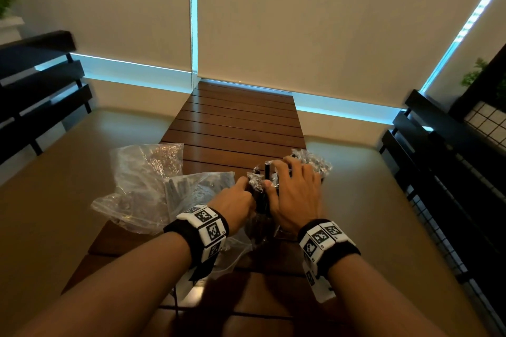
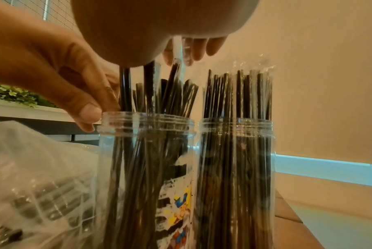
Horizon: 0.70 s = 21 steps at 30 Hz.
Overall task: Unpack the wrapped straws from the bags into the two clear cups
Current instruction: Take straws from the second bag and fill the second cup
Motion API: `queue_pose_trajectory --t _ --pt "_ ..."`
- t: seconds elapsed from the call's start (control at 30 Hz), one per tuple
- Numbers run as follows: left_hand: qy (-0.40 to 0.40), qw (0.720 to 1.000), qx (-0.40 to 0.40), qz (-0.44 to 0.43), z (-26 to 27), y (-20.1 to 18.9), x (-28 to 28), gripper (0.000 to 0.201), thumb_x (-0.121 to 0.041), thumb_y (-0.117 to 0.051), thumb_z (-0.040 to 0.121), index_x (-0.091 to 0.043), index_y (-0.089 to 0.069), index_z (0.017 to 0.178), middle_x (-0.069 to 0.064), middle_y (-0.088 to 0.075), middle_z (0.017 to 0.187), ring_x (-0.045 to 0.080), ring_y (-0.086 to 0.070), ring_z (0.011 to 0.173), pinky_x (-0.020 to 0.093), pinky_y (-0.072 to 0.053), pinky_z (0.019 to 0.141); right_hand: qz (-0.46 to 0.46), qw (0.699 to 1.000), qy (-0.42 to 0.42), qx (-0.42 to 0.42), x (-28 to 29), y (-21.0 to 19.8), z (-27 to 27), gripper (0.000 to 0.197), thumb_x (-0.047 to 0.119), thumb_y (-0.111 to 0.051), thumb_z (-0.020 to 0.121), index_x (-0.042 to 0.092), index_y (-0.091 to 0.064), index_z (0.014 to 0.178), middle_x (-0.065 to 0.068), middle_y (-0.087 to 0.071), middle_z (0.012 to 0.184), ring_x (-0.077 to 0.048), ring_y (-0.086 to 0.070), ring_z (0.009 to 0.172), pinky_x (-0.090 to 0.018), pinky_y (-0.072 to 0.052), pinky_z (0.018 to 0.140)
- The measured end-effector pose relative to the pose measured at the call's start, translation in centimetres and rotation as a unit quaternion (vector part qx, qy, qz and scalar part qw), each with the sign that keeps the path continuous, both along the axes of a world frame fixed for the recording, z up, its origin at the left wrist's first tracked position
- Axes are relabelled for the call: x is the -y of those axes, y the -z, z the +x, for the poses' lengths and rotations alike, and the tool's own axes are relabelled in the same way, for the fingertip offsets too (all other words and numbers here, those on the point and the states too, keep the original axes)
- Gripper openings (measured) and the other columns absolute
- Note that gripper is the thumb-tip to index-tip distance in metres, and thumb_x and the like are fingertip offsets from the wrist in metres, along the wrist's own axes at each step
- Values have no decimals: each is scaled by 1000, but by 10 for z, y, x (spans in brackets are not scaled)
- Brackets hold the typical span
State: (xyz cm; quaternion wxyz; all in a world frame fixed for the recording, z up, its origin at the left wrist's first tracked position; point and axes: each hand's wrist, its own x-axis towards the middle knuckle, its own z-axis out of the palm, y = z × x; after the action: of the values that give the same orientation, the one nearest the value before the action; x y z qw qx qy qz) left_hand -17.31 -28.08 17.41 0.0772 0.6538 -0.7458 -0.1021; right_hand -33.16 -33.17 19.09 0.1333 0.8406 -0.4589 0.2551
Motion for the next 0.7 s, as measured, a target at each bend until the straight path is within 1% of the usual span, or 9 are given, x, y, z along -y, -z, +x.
queue_pose_trajectory --t 0.13,0.2,0.27,0.3,0.37,0.47,0.57,0.63,0.7 --pt "4 1000 10 -1 -1 2 2 17 -29 -56 93 -20 -70 95 2 -44 114 27 -59 94 38 -53 82 70 998 6 -7 -2 4 -4 43 53 -31 94 26 -53 119 -2 -52 122 -21 -44 107 -38 -37 86" --pt "11 1000 10 -6 -1 1 3 18 -28 -56 93 -18 -70 99 4 -45 119 28 -59 97 40 -53 84 66 997 -5 39 -3 0 -4 44 55 -31 93 28 -52 120 0 -50 123 -20 -43 108 -38 -37 87" --pt "14 1000 2 -5 2 1 4 18 -27 -57 92 -17 -70 100 4 -45 123 28 -59 101 41 -52 85 54 995 -30 72 -5 -9 2 47 56 -32 92 28 -50 126 1 -47 127 -19 -41 112 -39 -36 91" --pt "21 1000 0 -9 3 2 5 18 -25 -58 91 -17 -71 101 5 -46 124 28 -58 104 40 -53 86 55 995 -43 66 -5 -14 7 50 57 -33 92 28 -48 130 0 -46 130 -19 -41 115 -40 -36 94" --pt "38 999 16 -8 5 5 4 20 -22 -56 91 -17 -69 106 8 -51 123 27 -56 108 39 -53 86 62 996 -57 0 -4 -16 16 51 57 -36 92 29 -46 133 -1 -44 135 -21 -40 119 -42 -35 96" --pt "35 999 35 -5 6 4 0 20 -22 -57 90 -20 -66 108 7 -48 125 23 -55 109 38 -54 84 75 993 -26 -91 4 -11 20 45 52 -37 94 28 -46 131 -4 -44 138 -26 -41 121 -44 -33 97" --pt "64 998 25 2 7 -8 -9 24 -28 -56 92 -22 -64 114 3 -49 127 19 -46 117 39 -51 90 87 992 14 -87 10 -12 20 45 52 -40 92 28 -47 129 -5 -45 137 -27 -41 121 -43 -34 96" --pt "28 999 -31 -11 12 -18 -19 34 -34 -58 91 -24 -56 123 -2 -47 125 19 -53 109 40 -52 88 58 996 4 -66 7 -17 24 47 55 -45 88 28 -51 125 -4 -49 132 -26 -43 117 -43 -36 92" --pt "-15 999 -41 -10 24 -24 -27 37 -44 -63 85 -25 -52 115 -7 -47 117 17 -56 98 38 -53 82 12 999 -21 -36 2 -24 31 40 54 -50 85 27 -57 114 -2 -54 119 -23 -46 107 -41 -38 85"
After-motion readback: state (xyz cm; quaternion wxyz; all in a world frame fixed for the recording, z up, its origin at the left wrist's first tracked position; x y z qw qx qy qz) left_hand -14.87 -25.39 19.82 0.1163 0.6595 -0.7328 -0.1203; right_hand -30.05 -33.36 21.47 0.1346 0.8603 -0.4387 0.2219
